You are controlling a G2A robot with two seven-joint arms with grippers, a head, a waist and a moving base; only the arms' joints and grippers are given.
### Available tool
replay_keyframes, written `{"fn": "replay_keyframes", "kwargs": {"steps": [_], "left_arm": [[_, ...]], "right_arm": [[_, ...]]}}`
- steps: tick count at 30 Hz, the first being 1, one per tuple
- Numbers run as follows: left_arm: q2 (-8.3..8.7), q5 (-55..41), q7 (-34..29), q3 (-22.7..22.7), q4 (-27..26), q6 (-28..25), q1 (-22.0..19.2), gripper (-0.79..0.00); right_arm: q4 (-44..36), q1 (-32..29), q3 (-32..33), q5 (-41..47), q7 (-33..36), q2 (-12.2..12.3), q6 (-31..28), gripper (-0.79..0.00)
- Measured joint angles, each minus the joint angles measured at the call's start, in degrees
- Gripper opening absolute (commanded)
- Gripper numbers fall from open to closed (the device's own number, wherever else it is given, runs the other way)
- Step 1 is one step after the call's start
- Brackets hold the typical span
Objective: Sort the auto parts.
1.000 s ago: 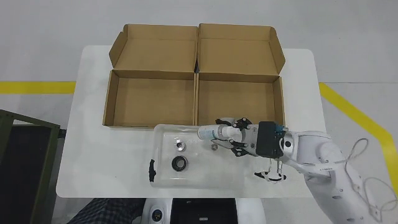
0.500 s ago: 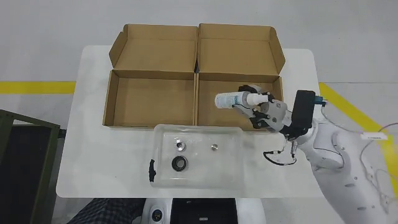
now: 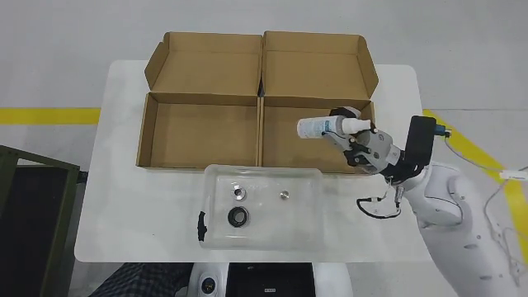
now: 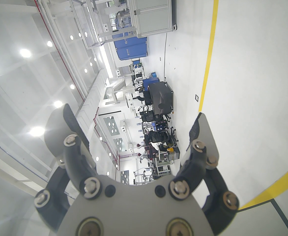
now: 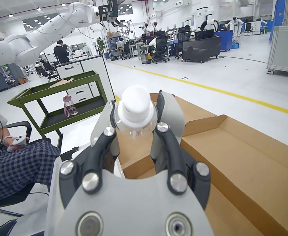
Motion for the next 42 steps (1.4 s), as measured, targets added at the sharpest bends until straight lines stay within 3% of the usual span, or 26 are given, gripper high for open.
{"fn": "replay_keyframes", "kwargs": {"steps": [10, 21, 42], "left_arm": [[0.0, 0.0, 0.0, 0.0, 0.0, 0.0, 0.0, 0.0], [0.0, 0.0, 0.0, 0.0, 0.0, 0.0, 0.0, 0.0], [0.0, 0.0, 0.0, 0.0, 0.0, 0.0, 0.0, 0.0]], "right_arm": [[-2.57, 2.21, -5.0, -9.95, 5.74, -0.54, 4.16, -0.785], [-0.65, 8.85, -12.66, -21.34, 13.95, -1.79, 12.31, -0.785], [15.67, 22.55, -23.5, -23.51, 21.18, -5.16, 17.05, -0.785]]}}
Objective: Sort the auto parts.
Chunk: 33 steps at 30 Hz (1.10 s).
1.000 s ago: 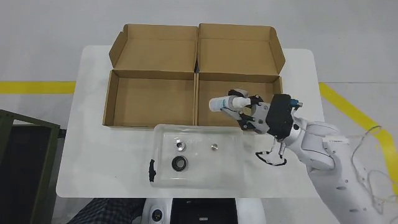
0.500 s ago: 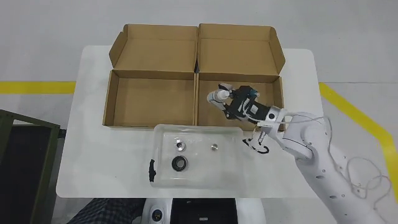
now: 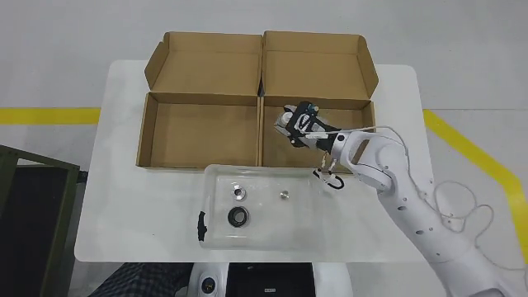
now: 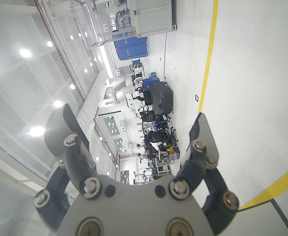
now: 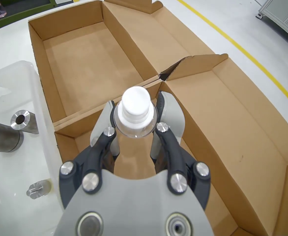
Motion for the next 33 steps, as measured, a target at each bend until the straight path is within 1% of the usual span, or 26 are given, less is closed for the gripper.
{"fn": "replay_keyframes", "kwargs": {"steps": [9, 14, 15, 16, 17, 18, 20, 21, 29, 33], "left_arm": [[0.0, 0.0, 0.0, 0.0, 0.0, 0.0, 0.0, 0.0], [0.0, 0.0, 0.0, 0.0, 0.0, 0.0, 0.0, 0.0], [0.0, 0.0, 0.0, 0.0, 0.0, 0.0, 0.0, 0.0], [0.0, 0.0, 0.0, 0.0, 0.0, 0.0, 0.0, 0.0], [0.0, 0.0, 0.0, 0.0, 0.0, 0.0, 0.0, 0.0], [0.0, 0.0, 0.0, 0.0, 0.0, 0.0, 0.0, 0.0], [0.0, 0.0, 0.0, 0.0, 0.0, 0.0, 0.0, 0.0], [0.0, 0.0, 0.0, 0.0, 0.0, 0.0, 0.0, 0.0], [0.0, 0.0, 0.0, 0.0, 0.0, 0.0, 0.0, 0.0], [0.0, 0.0, 0.0, 0.0, 0.0, 0.0, 0.0, 0.0]], "right_arm": [[7.71, 4.88, -3.99, 1.19, 0.86, -1.85, 0.73, -0.785], [10.43, 6.31, -5.29, 1.24, 0.01, -2.63, 1.15, -0.785], [11.06, 6.61, -5.45, 1.41, -0.14, -2.79, 1.15, -0.739], [11.48, 6.84, -5.57, 1.5, -0.23, -2.91, 1.13, -0.64], [11.82, 7.05, -5.69, 1.54, -0.28, -3.02, 1.11, -0.508], [12.16, 7.26, -5.83, 1.56, -0.3, -3.15, 1.09, -0.409], [12.55, 7.47, -5.96, 1.57, -0.26, -3.31, 1.07, -0.037], [12.8, 7.57, -6.02, 1.56, -0.21, -3.4, 1.05, 0.0], [13.76, 7.59, -5.9, 1.71, -0.58, -3.84, 1.03, 0.0], [11.69, 6.6, -4.19, 1.7, -1.17, -3.58, 1.32, 0.0]]}}
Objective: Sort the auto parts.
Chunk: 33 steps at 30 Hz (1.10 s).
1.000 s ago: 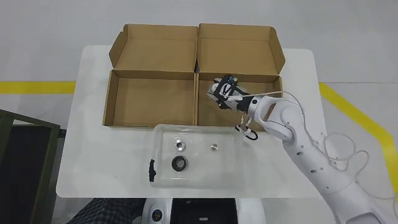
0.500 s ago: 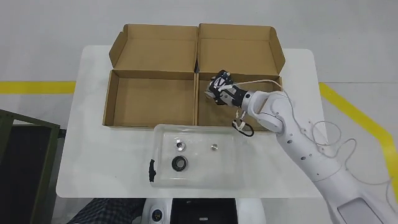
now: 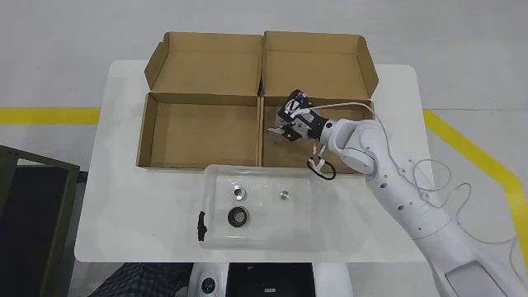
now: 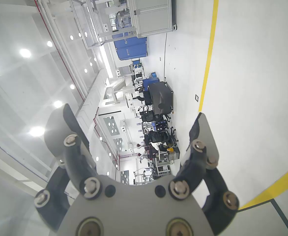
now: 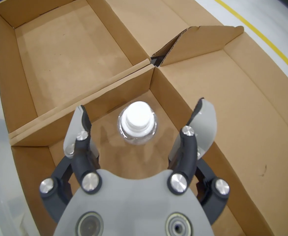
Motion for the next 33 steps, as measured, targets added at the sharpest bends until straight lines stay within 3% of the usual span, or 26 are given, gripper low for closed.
{"fn": "replay_keyframes", "kwargs": {"steps": [8, 18, 22, 33], "left_arm": [[0.0, 0.0, 0.0, 0.0, 0.0, 0.0, 0.0, 0.0], [0.0, 0.0, 0.0, 0.0, 0.0, 0.0, 0.0, 0.0], [0.0, 0.0, 0.0, 0.0, 0.0, 0.0, 0.0, 0.0], [0.0, 0.0, 0.0, 0.0, 0.0, 0.0, 0.0, 0.0]], "right_arm": [[-9.85, -4.45, 5.23, -0.16, 3.43, 1.59, -3.17, 0.0], [-25.72, -14.49, 9.97, -3.2, 8.14, 3.81, -9.39, 0.0], [-29.61, -18.4, 10.42, -6.32, 7.12, 4.6, -14.41, 0.0], [-37.44, -28.23, 8.97, -15.97, 7.26, 6.09, -19.68, 0.0]]}}
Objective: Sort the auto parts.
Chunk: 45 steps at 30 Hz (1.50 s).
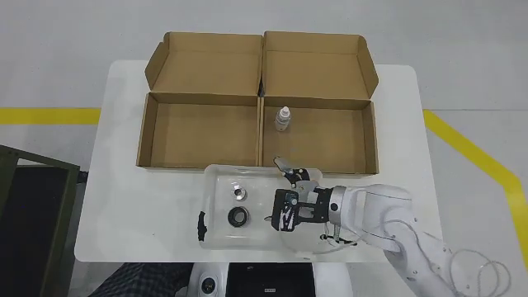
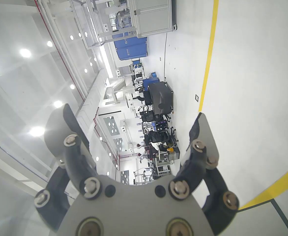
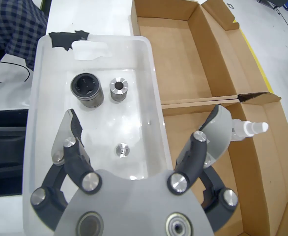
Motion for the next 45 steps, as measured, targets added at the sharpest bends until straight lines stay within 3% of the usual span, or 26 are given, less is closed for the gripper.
{"fn": "replay_keyframes", "kwargs": {"steps": [13, 27, 35, 40, 45], "left_arm": [[0.0, 0.0, 0.0, 0.0, 0.0, 0.0, 0.0, 0.0], [0.0, 0.0, 0.0, 0.0, 0.0, 0.0, 0.0, 0.0], [0.0, 0.0, 0.0, 0.0, 0.0, 0.0, 0.0, 0.0], [0.0, 0.0, 0.0, 0.0, 0.0, 0.0, 0.0, 0.0], [0.0, 0.0, 0.0, 0.0, 0.0, 0.0, 0.0, 0.0]], "right_arm": [[-1.53, -4.45, 0.79, -6.42, 0.91, 1.16, -1.76, 0.0], [0.59, -4.46, -1.6, -8.39, 5.36, 1.19, -0.13, 0.0], [1.78, -3.79, -2.72, -8.64, 8.01, 1.02, 1.46, -0.077], [3.93, -2.31, -3.93, -8.23, 8.61, 0.67, 2.74, -0.191], [5.43, -0.86, -5.13, -8.7, 9.5, 0.32, 4.19, -0.252]]}}
